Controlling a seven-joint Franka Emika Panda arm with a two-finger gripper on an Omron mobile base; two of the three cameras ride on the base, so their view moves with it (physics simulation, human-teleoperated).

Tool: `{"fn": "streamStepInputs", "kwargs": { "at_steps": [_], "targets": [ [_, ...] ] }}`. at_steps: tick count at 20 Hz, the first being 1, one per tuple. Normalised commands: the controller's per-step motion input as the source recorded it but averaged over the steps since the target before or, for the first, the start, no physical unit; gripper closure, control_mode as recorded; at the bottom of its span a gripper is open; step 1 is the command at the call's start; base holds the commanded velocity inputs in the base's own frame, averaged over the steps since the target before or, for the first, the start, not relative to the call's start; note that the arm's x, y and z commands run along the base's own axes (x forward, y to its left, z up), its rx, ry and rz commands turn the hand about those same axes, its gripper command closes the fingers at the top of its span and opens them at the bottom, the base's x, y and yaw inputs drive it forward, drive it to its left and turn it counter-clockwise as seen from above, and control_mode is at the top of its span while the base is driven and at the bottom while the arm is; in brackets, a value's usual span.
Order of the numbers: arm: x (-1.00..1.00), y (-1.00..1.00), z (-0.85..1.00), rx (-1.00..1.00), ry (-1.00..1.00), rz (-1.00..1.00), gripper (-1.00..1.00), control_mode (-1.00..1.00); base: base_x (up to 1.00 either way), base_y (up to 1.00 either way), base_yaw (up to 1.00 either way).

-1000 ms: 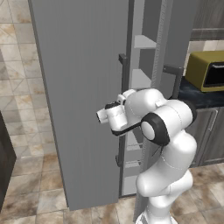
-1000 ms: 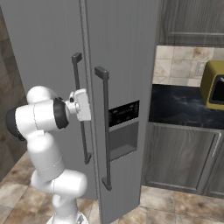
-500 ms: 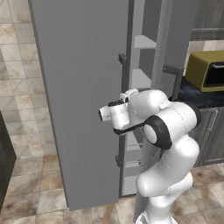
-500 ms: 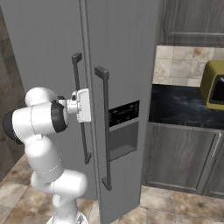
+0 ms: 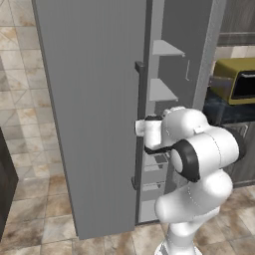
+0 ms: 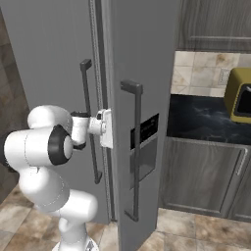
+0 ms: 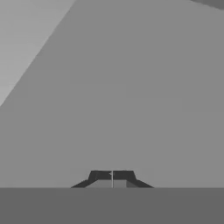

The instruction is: Gather the corn and broccoli from the fridge and place them on a tray on the dining counter. Then gather the steak and fish from the fridge and place them on the other tray.

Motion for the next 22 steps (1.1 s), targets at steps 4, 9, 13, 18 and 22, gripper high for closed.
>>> {"fn": "streamStepInputs", "kwargs": {
  "at_steps": [4,9,13,18,22],
  "targets": [
    [-1.0,-1.0,0.0,0.01,0.0,-0.33,1.0,-1.0,0.0,0.0,0.0],
    [-0.84,-1.0,0.0,0.0,0.0,-0.19,1.0,-1.0,0.0,0.0,0.0],
    [-0.43,-0.88,0.0,0.0,-0.02,-0.11,1.0,-1.0,0.0,0.0,0.0],
    [0.0,-0.63,0.0,0.0,0.0,0.01,1.0,-1.0,0.0,0.0,0.0],
    [-0.18,-0.25,0.01,0.0,-0.01,0.08,1.0,-1.0,0.0,0.0,0.0]
  ]
}}
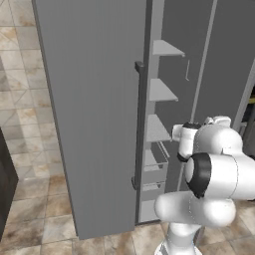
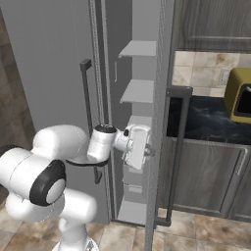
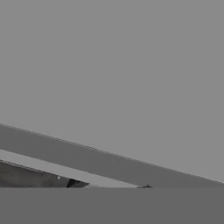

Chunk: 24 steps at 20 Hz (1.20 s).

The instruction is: Gather the corn and broccoli from the fridge and place them on a tray on the dining counter. Then gather the steak and fish from the fridge and place them on the other tray.

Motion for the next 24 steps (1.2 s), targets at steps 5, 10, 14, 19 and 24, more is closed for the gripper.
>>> {"fn": "streamStepInputs", "kwargs": {
  "at_steps": [5,10,14,19,24],
  "targets": [
    [-0.47,0.52,0.54,0.0,-0.14,0.0,1.0,-1.0,0.0,0.0,0.0],
    [-0.01,1.0,0.76,0.0,-0.12,0.0,1.0,-1.0,0.0,0.0,0.0],
    [-0.22,0.62,0.17,0.06,0.04,0.04,1.0,-1.0,0.0,0.0,0.0],
    [-0.07,0.64,0.02,0.04,-0.11,0.06,1.0,-1.0,0.0,0.0,0.0],
    [0.06,0.66,0.18,0.0,-0.26,0.0,1.0,-1.0,0.0,0.0,0.0]
  ]
}}
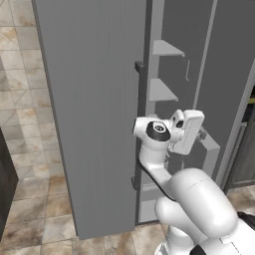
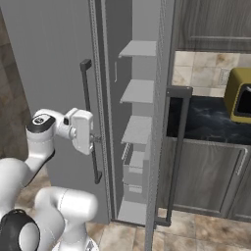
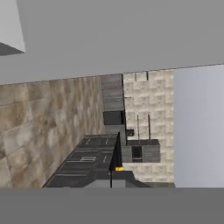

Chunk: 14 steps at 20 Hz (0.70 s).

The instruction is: Gather the corn and broccoli from the fridge and place them on a tray on the dining counter. Then gather the steak and fish from the fridge and place them on the other tray.

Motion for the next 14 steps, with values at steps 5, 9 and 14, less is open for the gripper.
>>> {"fn": "streamStepInputs", "kwargs": {
  "at_steps": [5,9,14],
  "targets": [
    [0.25,0.63,0.2,0.0,-0.17,0.0,1.0,-1.0,0.0,0.0,0.0],
    [0.42,0.79,0.11,0.0,-0.2,0.01,-1.0,-1.0,0.0,0.0,0.0],
    [0.18,0.6,0.07,0.0,-0.09,0.01,-1.0,-1.0,0.0,0.0,0.0]
  ]
}}
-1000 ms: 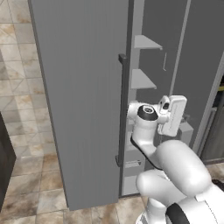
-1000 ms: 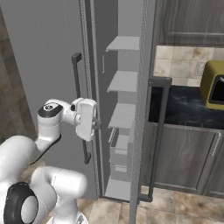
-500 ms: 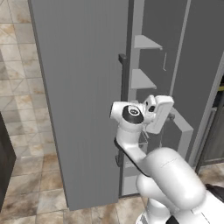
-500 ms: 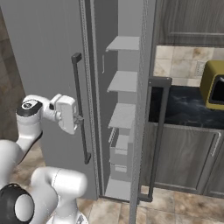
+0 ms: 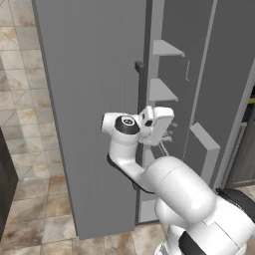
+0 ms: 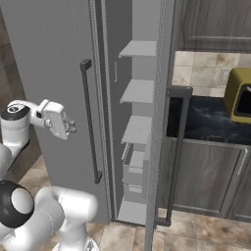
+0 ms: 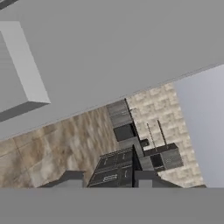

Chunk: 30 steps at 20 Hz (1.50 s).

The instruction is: Gather the corn and broccoli from the fridge and place them on a tray on the dining counter. Then gather the steak and fish from the fridge and place them on the other tray.

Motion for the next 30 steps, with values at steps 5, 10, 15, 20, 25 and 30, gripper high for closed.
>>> {"fn": "streamStepInputs", "kwargs": {
  "at_steps": [5,10,15,20,25,30],
  "targets": [
    [-0.07,0.22,0.02,0.07,-0.01,0.05,-1.0,-1.0,0.0,0.0,0.0],
    [0.0,0.23,0.04,0.22,-0.26,-0.05,-1.0,-1.0,0.0,0.0,0.0],
    [-0.01,0.02,0.19,0.32,-0.46,-0.06,-1.0,-1.0,0.0,0.0,0.0],
    [-0.11,0.0,0.08,0.13,-0.25,0.16,-1.0,-1.0,0.0,0.0,0.0],
    [0.0,-0.01,0.0,0.01,-0.12,0.35,-1.0,-1.0,0.0,0.0,0.0],
    [0.18,-0.04,0.0,0.2,-0.02,0.46,-1.0,-1.0,0.0,0.0,0.0]
  ]
}}
